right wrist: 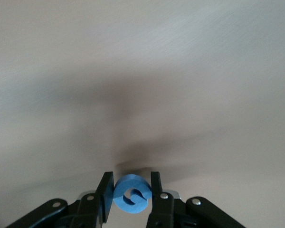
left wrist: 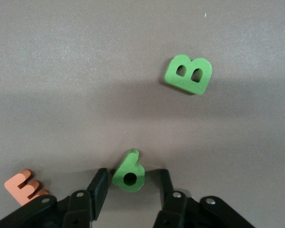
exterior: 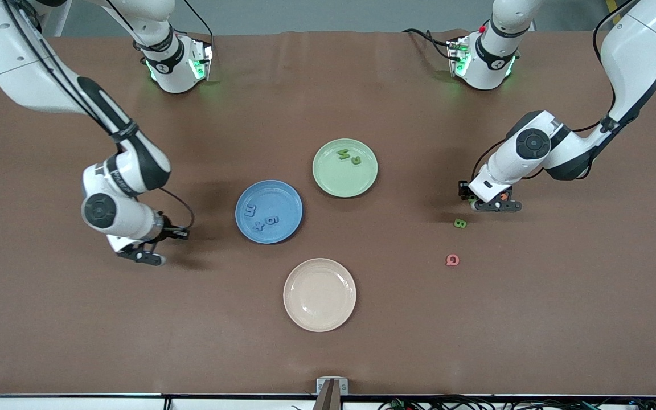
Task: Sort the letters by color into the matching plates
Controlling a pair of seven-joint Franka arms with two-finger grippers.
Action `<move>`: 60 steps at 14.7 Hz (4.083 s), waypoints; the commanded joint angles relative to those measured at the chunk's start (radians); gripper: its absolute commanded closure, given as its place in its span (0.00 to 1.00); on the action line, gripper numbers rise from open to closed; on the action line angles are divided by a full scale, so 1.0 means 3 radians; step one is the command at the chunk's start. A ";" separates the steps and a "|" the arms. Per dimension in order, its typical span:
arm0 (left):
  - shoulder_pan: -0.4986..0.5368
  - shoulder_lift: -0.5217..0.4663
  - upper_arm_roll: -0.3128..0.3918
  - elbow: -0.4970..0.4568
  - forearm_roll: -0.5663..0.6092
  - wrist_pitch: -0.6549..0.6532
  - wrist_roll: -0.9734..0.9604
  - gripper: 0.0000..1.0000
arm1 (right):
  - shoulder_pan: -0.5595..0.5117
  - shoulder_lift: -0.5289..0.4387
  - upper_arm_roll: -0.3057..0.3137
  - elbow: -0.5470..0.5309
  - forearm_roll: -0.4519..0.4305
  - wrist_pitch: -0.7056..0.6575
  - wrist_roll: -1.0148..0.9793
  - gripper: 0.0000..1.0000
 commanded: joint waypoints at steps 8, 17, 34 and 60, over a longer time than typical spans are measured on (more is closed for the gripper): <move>-0.0047 -0.0057 0.0035 0.0045 0.0082 0.0001 -0.0109 0.80 | 0.0815 -0.0031 0.0304 0.0252 -0.0022 -0.0142 0.1911 0.00; -0.0179 -0.0164 -0.0701 0.0377 -0.0710 -0.0724 -0.0456 0.80 | 0.0571 -0.0158 0.0375 0.0880 -0.0022 -0.1316 0.0962 0.00; -0.3277 -0.0154 0.0657 0.1348 -0.1488 -0.0802 -0.1976 0.80 | -0.1685 -0.0445 0.2048 0.1759 -0.0063 -0.3149 -0.0876 0.00; -0.3965 0.0077 0.1267 0.1717 -0.1483 -0.0638 -0.1971 0.05 | -0.1982 -0.0429 0.2514 0.1898 -0.0068 -0.3379 -0.1059 0.00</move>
